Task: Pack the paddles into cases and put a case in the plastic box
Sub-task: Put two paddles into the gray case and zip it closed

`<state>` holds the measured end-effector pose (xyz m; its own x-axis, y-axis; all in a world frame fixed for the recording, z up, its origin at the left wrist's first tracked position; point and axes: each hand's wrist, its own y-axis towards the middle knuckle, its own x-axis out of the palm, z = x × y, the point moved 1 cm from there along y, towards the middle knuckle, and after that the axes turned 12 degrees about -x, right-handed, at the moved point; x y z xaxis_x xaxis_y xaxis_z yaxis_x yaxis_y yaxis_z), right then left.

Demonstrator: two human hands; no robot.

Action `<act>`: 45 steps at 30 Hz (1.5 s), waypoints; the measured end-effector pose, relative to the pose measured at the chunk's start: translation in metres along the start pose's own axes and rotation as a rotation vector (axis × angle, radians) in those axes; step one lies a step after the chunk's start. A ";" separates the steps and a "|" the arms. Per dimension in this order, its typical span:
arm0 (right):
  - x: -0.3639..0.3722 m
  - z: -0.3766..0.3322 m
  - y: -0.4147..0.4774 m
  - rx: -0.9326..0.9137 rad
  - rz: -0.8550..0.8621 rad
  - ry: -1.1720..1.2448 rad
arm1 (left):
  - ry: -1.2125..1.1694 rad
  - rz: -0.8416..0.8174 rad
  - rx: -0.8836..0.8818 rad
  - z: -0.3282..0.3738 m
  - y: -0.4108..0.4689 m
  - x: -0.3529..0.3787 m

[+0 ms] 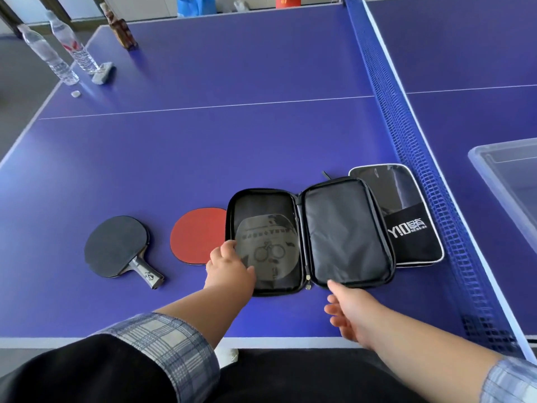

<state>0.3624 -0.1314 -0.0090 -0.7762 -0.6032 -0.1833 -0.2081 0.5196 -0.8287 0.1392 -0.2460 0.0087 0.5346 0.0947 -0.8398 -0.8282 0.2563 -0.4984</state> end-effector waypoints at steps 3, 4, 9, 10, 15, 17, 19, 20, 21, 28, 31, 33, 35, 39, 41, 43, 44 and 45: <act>0.032 -0.021 -0.005 -0.634 -0.049 -0.566 | -0.327 -0.210 -0.301 -0.005 0.022 0.004; 0.039 -0.029 -0.004 -0.804 -0.032 -0.768 | -0.369 -0.244 -0.337 -0.008 0.028 0.006; 0.062 -0.031 0.023 -0.796 -0.091 -1.299 | -0.281 -0.453 -0.292 -0.021 0.042 0.007; 0.067 -0.028 0.026 -0.773 -0.093 -1.331 | -0.251 -0.488 -0.240 -0.023 0.043 0.006; 0.097 -0.028 0.022 -0.739 -0.088 -1.380 | -0.364 -0.513 -0.129 -0.035 0.048 -0.015; 0.113 -0.031 0.017 -0.743 -0.082 -1.336 | -0.393 -0.499 -0.117 -0.045 0.054 -0.028; 0.130 -0.034 0.013 -0.754 -0.098 -1.299 | -0.394 -0.482 -0.105 -0.056 0.065 -0.040; 0.137 -0.035 0.011 -0.755 -0.107 -1.291 | -0.384 -0.473 -0.099 -0.061 0.071 -0.045; 0.144 -0.037 0.011 -0.749 -0.109 -1.287 | -0.373 -0.467 -0.092 -0.065 0.076 -0.048; 0.161 -0.047 0.011 -0.641 -0.091 -1.324 | -0.190 -0.533 -0.059 -0.088 0.098 -0.055; 0.174 -0.062 0.002 -0.670 -0.066 -1.312 | -0.182 -0.462 0.001 -0.104 0.109 -0.063; 0.202 -0.080 -0.008 -0.798 -0.004 -1.259 | -0.244 -0.387 0.028 -0.120 0.122 -0.073; 0.243 -0.097 -0.017 -0.957 0.027 -1.205 | -0.333 -0.318 0.022 -0.138 0.137 -0.086; 0.334 -0.109 -0.022 -0.878 -0.227 -1.077 | -0.421 -0.180 -0.111 -0.188 0.165 -0.108; 0.369 -0.109 -0.018 -0.816 -0.259 -1.144 | -0.474 -0.154 -0.220 -0.212 0.173 -0.114; 0.393 -0.108 -0.013 -0.800 -0.231 -1.241 | -0.547 -0.167 -0.343 -0.230 0.178 -0.115; 0.402 -0.106 -0.011 -0.791 -0.224 -1.276 | -0.624 -0.200 -0.420 -0.238 0.181 -0.113; 0.410 -0.104 -0.008 -0.783 -0.219 -1.296 | -0.724 -0.259 -0.497 -0.243 0.183 -0.111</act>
<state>-0.0159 -0.3199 -0.0225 0.2618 -0.5893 -0.7643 -0.8205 0.2811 -0.4977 -0.1122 -0.4435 -0.0417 0.5497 0.7146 -0.4326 -0.5556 -0.0739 -0.8282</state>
